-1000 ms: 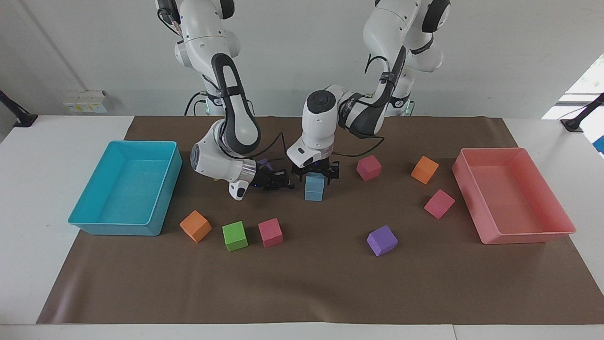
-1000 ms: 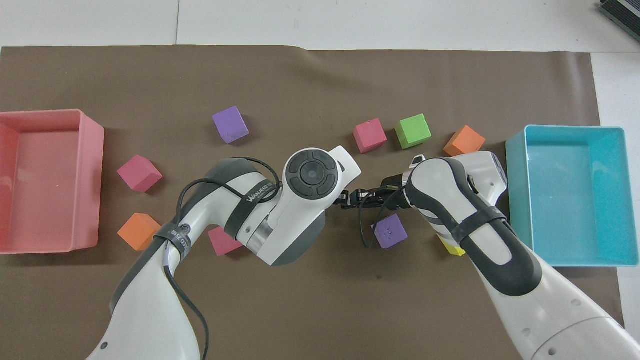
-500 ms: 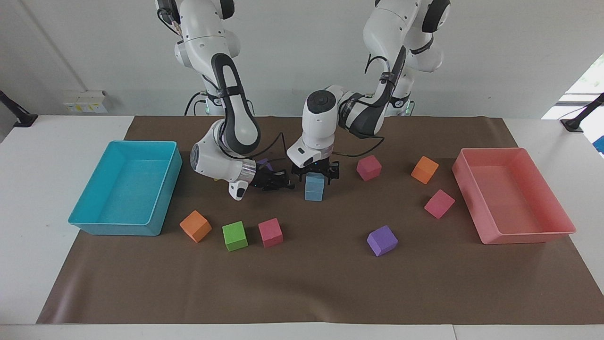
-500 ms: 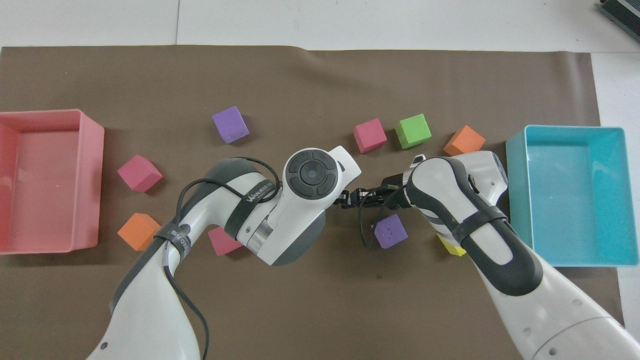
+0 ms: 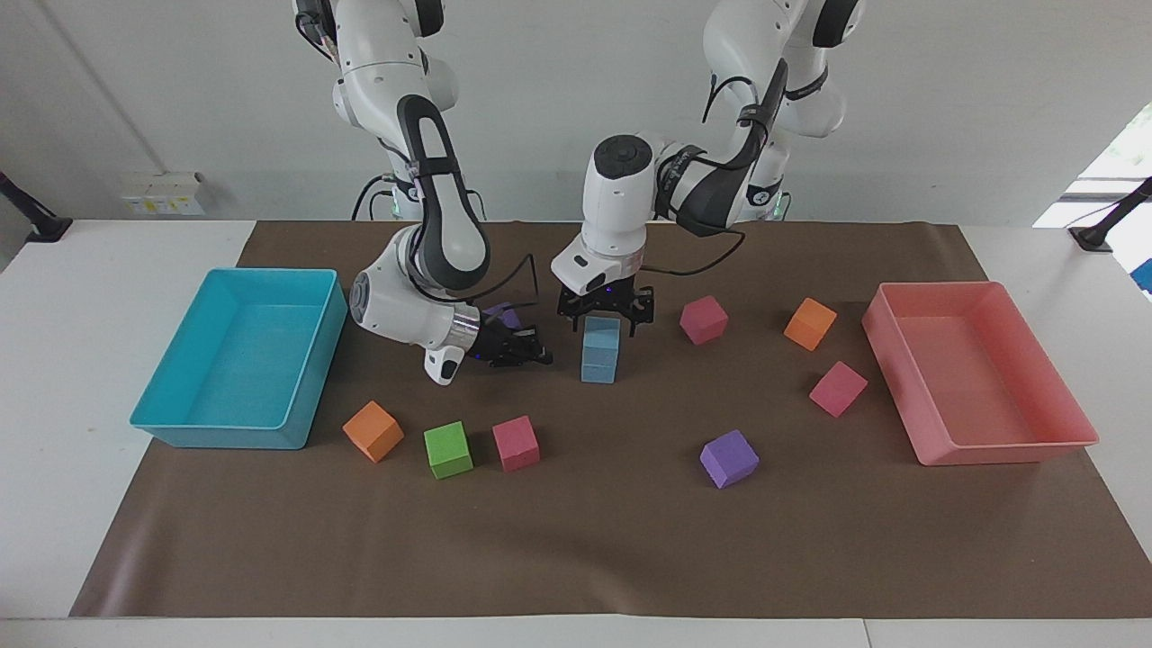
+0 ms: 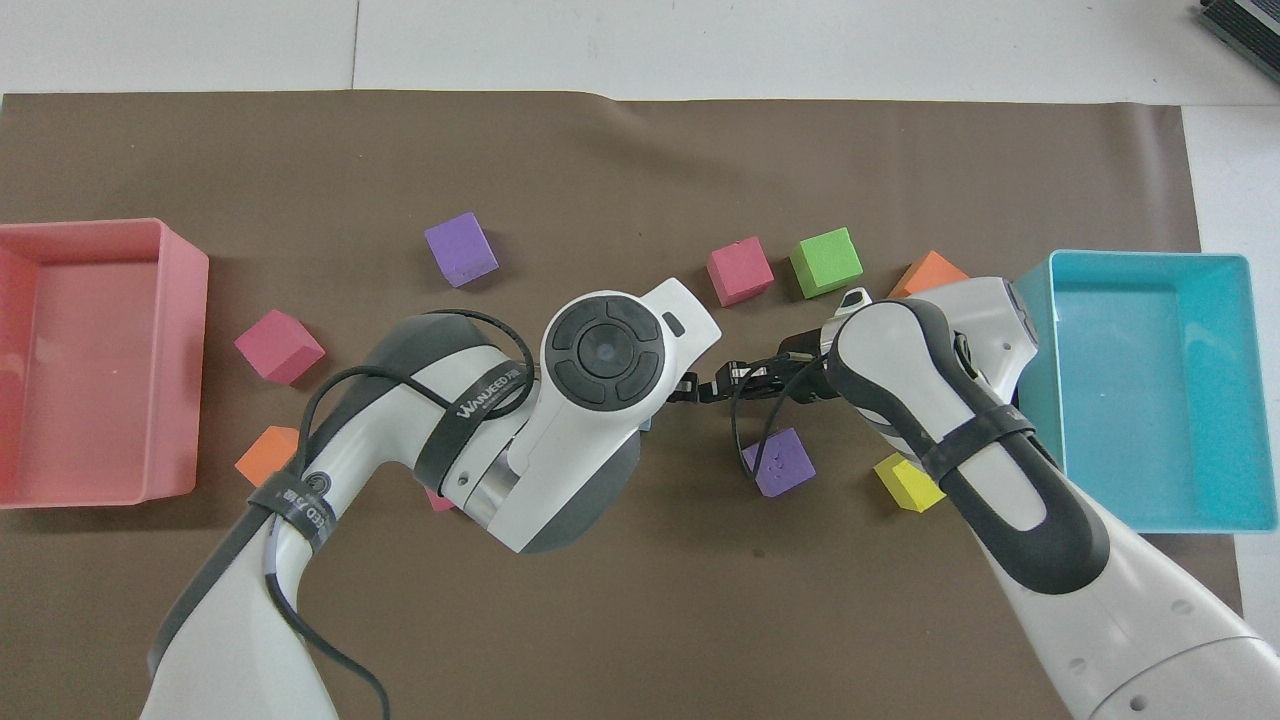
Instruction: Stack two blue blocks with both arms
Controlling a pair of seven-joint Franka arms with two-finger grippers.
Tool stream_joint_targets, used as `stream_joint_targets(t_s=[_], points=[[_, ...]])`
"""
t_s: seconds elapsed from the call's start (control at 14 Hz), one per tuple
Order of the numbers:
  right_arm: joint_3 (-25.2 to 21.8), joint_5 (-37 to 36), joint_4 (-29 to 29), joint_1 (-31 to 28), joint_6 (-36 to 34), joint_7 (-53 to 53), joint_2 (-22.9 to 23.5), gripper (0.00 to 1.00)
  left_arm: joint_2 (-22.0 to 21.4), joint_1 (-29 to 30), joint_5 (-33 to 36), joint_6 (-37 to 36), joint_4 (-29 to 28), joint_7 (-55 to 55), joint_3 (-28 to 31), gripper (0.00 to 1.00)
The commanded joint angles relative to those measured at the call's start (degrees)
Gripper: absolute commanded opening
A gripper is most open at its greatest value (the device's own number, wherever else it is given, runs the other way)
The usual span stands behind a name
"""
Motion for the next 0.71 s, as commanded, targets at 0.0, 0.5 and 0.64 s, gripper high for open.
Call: stream_joint_targets(t_s=[0.0,0.5,0.64], points=[[0.2,-7.0,0.6,-2.9,-2.7,3.4,-2.7,0.0,-5.2,-0.3,0.1,-2.7,-4.6,-0.9,0.7,1.0],[0.0,-37.4,7.3,-4.1,-7.7,18.9,-7.5,0.3,-20.8,9.6,0.0,-3.3,-19.0,13.5,0.7,1.0],[0.1,-44.7,7.3,-4.3,-7.8,19.3,-9.0,1.0,-23.3,13.7,-0.9,-6.7,-19.2,20.1,0.7,1.0]])
